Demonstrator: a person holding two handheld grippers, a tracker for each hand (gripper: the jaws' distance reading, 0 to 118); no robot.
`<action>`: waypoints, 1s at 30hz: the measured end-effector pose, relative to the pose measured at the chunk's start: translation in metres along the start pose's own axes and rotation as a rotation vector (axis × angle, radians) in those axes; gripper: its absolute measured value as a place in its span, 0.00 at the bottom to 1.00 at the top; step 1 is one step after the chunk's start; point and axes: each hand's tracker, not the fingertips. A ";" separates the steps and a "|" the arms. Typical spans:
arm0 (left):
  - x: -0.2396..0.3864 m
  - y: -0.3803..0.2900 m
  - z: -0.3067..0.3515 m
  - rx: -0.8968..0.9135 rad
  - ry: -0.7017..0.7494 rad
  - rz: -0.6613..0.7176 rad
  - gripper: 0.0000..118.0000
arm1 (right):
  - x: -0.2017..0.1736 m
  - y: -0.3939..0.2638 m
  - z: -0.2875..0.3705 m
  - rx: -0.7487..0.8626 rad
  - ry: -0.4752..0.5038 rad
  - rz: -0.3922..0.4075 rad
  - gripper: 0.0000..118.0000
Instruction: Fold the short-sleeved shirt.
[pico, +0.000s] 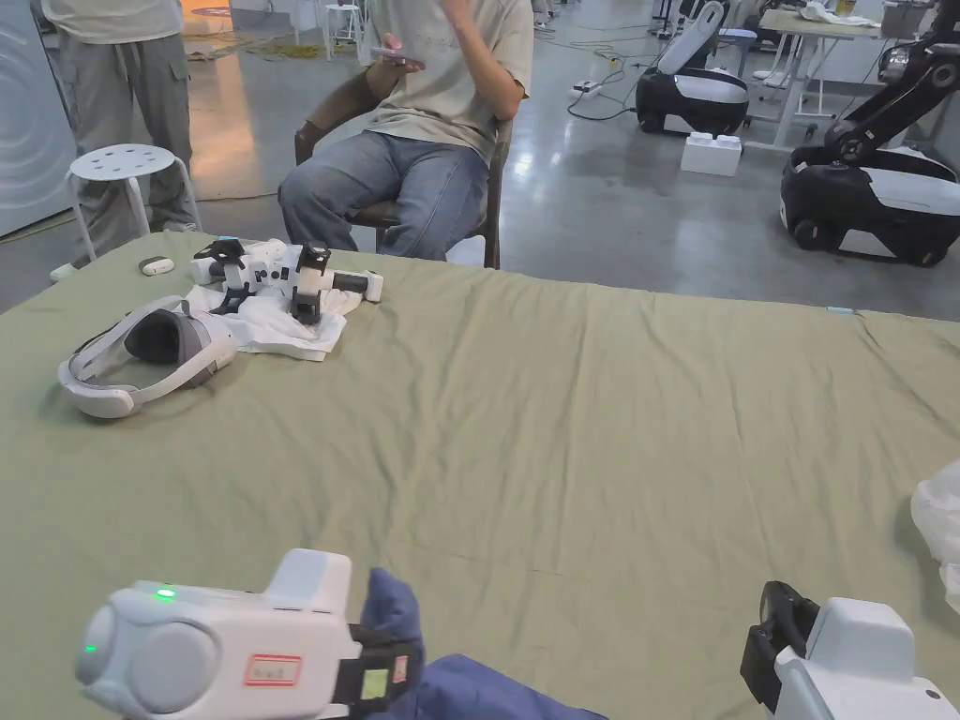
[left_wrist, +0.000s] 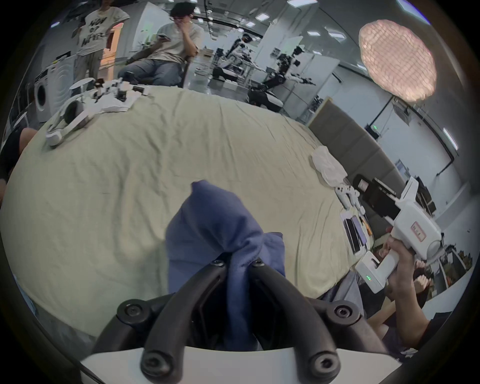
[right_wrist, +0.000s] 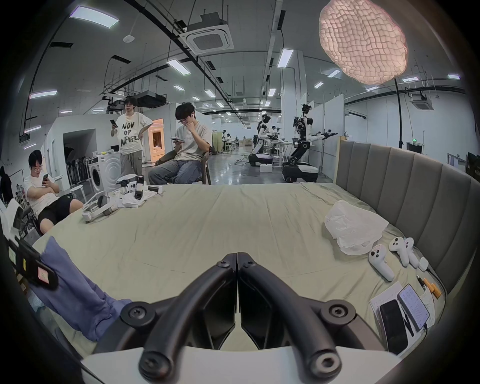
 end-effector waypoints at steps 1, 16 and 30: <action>0.006 0.000 -0.009 -0.016 -0.012 -0.009 0.06 | 0.002 0.000 0.000 -0.002 -0.002 -0.001 0.00; 0.081 -0.038 -0.149 -0.236 0.073 -0.113 0.14 | 0.022 -0.010 0.008 -0.033 -0.048 -0.015 0.00; 0.039 -0.018 -0.099 -0.110 -0.054 0.074 0.06 | 0.023 -0.010 0.009 -0.032 -0.040 -0.028 0.00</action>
